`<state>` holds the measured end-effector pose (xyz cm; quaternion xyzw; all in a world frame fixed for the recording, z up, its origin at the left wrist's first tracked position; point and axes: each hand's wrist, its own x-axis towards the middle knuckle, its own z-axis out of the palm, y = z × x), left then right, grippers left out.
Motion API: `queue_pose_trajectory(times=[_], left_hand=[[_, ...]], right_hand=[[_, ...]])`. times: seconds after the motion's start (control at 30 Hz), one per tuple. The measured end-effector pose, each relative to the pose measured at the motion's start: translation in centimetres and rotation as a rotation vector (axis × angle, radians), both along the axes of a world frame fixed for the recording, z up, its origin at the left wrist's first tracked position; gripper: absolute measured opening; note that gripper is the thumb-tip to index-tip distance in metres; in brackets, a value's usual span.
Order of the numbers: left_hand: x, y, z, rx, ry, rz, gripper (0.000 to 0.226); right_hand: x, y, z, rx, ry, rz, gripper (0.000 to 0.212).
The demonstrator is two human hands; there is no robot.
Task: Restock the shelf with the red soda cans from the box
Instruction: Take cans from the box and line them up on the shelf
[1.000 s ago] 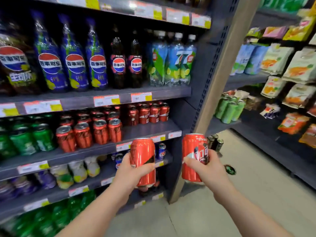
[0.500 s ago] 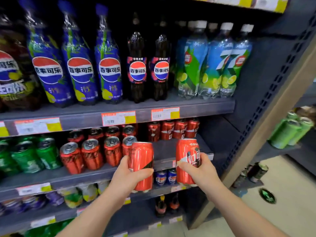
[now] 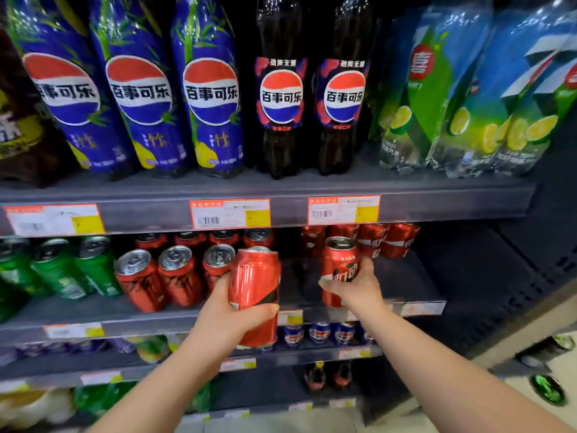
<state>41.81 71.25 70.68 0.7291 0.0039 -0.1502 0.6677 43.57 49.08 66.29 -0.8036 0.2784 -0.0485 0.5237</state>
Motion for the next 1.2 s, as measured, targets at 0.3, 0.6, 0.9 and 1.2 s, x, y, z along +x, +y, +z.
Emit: queue_pose_trajectory(times=[0.3, 0.6, 0.9, 1.2], left_hand=[[0.3, 1.5, -0.8, 0.012, 0.006, 0.123, 0.078], [0.9, 1.0, 0.1, -0.001, -0.002, 0.131, 0.077], [1.0, -1.8, 0.4, 0.011, 0.029, 0.053, 0.079], [2.1, -11.5, -1.4, 0.064, 0.05, -0.16, 0.075]], right_hand=[[5.5, 0.8, -4.4, 0.007, -0.093, 0.067, 0.07], [5.6, 0.8, -5.1, -0.059, -0.084, 0.16, 0.078], [4.9, -1.5, -4.6, -0.043, -0.026, 0.26, 0.083], [0.1, -10.9, -1.2, -0.086, 0.074, 0.074, 0.028]])
